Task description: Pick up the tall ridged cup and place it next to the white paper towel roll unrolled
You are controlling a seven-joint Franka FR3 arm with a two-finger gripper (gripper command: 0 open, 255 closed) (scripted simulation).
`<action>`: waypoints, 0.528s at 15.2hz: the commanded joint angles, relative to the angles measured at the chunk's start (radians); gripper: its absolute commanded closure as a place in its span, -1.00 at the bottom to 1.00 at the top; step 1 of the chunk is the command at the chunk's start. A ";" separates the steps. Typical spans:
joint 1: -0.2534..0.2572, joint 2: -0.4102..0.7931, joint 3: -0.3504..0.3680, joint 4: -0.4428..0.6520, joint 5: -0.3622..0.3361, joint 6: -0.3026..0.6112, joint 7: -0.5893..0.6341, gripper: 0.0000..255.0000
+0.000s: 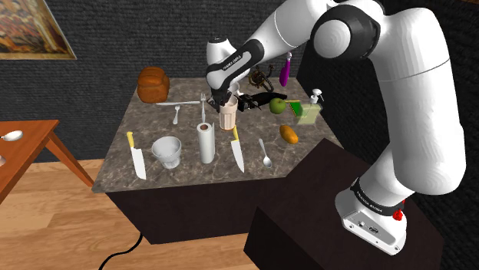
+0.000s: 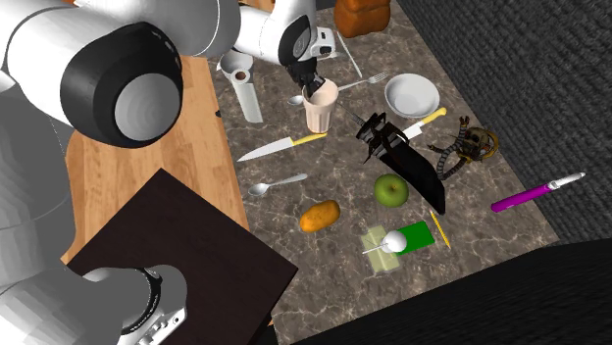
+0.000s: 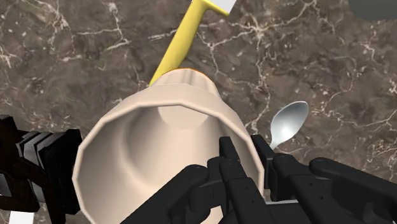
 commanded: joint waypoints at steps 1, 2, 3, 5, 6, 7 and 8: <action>0.000 0.007 0.000 0.002 0.000 0.007 0.000 1.00; 0.000 0.007 0.000 0.002 0.000 0.007 0.000 1.00; 0.000 0.007 0.000 0.002 0.000 0.007 0.000 1.00; 0.000 0.007 0.000 0.002 0.000 0.007 0.000 1.00; 0.000 0.007 0.000 0.002 0.000 0.007 0.000 1.00; 0.000 0.007 0.000 0.002 0.000 0.007 0.000 1.00; 0.000 0.007 0.000 0.002 0.000 0.006 0.001 -1.00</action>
